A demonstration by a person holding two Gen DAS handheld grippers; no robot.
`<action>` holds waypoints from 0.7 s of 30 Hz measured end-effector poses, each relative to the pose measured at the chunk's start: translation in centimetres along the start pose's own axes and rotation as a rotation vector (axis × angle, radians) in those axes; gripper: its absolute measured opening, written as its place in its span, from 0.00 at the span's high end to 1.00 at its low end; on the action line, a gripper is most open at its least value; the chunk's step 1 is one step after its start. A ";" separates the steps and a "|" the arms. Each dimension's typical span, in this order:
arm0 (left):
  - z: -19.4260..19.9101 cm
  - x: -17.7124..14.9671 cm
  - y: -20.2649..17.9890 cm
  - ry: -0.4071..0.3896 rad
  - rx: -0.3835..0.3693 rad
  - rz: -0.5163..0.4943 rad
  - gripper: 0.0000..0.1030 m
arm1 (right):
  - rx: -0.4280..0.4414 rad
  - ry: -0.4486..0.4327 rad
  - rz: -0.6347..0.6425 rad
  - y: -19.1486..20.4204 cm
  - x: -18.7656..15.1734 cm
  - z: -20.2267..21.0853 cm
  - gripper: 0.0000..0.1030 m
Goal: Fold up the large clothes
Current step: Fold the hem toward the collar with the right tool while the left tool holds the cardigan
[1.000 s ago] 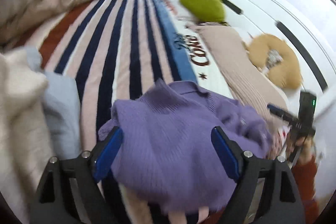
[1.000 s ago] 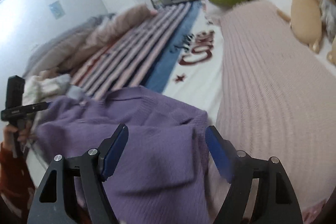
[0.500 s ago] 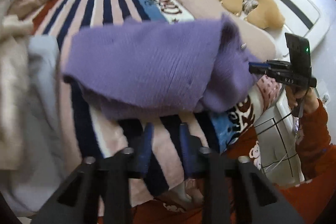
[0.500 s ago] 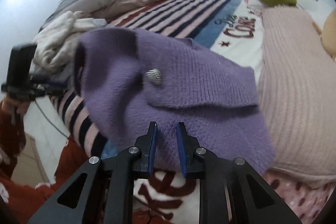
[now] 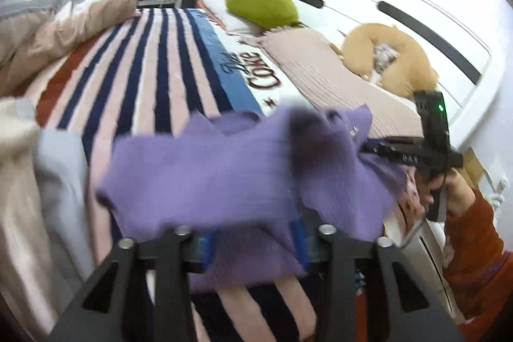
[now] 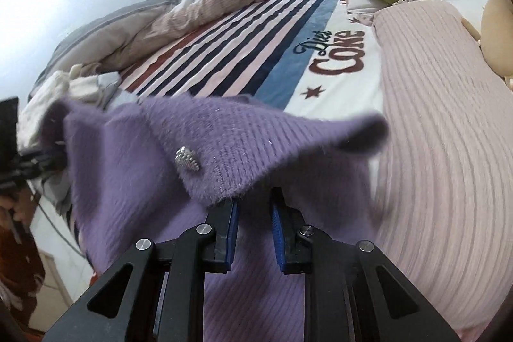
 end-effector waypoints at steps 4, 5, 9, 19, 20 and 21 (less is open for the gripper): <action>-3.5 2.9 2.0 0.040 0.058 0.007 0.60 | -0.019 0.007 -0.047 -2.0 2.5 -1.7 0.87; -4.3 3.5 2.6 0.040 0.069 0.015 0.59 | -0.024 0.009 -0.064 -2.6 2.9 -2.1 0.86; -6.9 7.3 6.9 -0.045 0.189 0.126 0.42 | -0.125 -0.005 -0.114 -5.5 4.5 -3.1 0.85; -6.5 10.0 5.7 -0.059 0.128 0.122 0.27 | -0.162 0.139 -0.028 -6.2 2.3 -2.3 0.52; -6.0 9.5 5.6 -0.052 0.124 0.113 0.24 | -0.175 0.156 -0.008 -6.1 2.1 -2.7 0.51; -5.1 8.7 5.3 -0.050 0.120 0.100 0.23 | -0.181 0.175 0.004 -6.0 1.8 -3.3 0.50</action>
Point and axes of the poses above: each gripper's, at about its wrist camera, not at the fingertips, and z roughly against the way its jaws point, y to its left, x to its top, the point moved 7 cm from there along -z, roughly the way its jaws point, and after that the axes turned 1 degree about -z, right-handed, at the moved point
